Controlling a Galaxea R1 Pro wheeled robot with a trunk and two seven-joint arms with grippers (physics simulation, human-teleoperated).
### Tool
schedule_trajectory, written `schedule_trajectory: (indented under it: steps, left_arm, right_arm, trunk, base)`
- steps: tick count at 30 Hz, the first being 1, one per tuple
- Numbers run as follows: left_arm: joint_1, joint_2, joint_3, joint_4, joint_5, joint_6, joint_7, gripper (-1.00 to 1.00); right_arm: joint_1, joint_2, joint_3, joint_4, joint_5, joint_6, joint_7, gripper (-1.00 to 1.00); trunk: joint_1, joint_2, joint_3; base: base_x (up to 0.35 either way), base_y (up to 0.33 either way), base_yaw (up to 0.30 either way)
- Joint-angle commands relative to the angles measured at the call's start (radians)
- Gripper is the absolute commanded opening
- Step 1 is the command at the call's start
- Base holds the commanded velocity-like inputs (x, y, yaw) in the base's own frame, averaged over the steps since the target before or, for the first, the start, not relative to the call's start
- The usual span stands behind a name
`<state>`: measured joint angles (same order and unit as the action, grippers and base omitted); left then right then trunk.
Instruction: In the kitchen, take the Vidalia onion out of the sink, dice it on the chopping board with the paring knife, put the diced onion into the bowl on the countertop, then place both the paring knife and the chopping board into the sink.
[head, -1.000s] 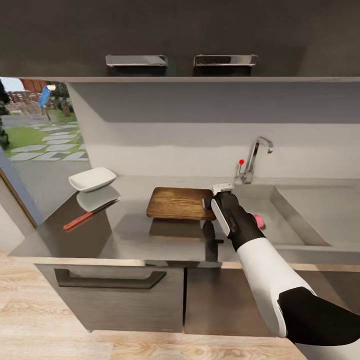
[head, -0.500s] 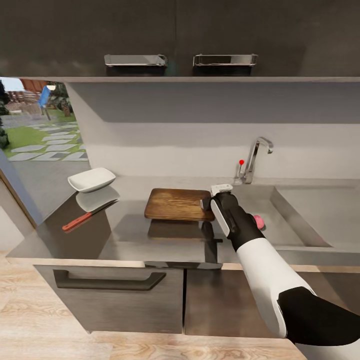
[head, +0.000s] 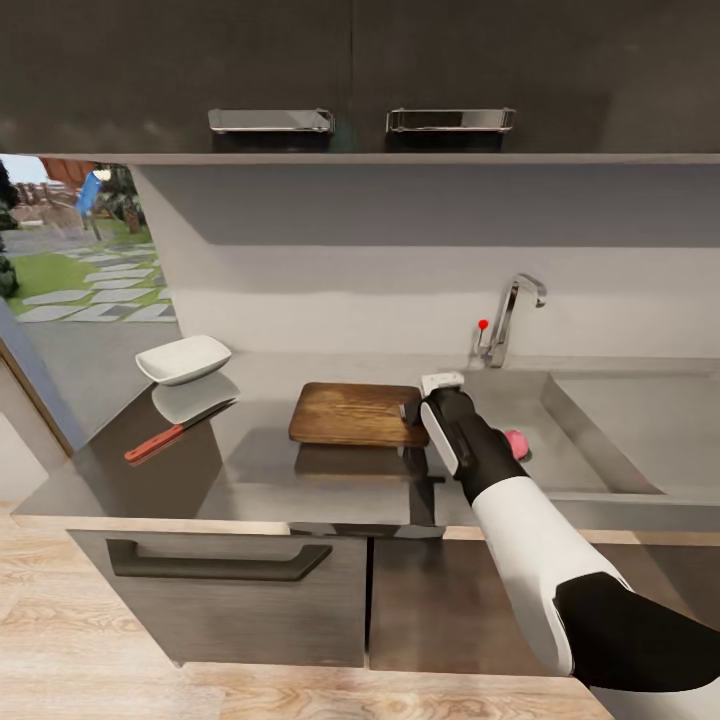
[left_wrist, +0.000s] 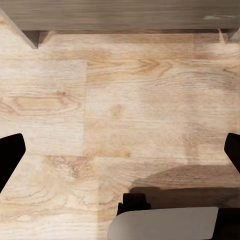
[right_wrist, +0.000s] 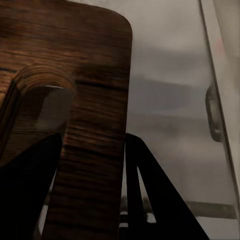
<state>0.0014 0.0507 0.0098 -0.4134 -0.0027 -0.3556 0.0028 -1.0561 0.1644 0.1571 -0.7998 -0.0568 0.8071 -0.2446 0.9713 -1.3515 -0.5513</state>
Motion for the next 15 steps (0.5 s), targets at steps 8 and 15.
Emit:
schedule_trajectory:
  steps: [8, 15]
  left_arm:
    - [0.0, 0.0, 0.001, -0.001, 0.0, -0.002, 0.0, 1.0]
    - [0.0, 0.0, 0.001, -0.001, 0.0, -0.002, 0.0, 1.0]
  right_arm:
    - [-0.001, 0.0, 0.002, 0.021, -0.006, 0.002, -0.007, -1.0]
    - [-0.001, 0.0, 0.002, 0.039, -0.006, 0.001, -0.006, -1.0]
  trunk:
    - [0.0, -0.001, -0.001]
    - [0.0, -0.001, -0.001]
  base:
    - [0.0, 0.0, 0.0]
    - [0.0, 0.0, 0.0]
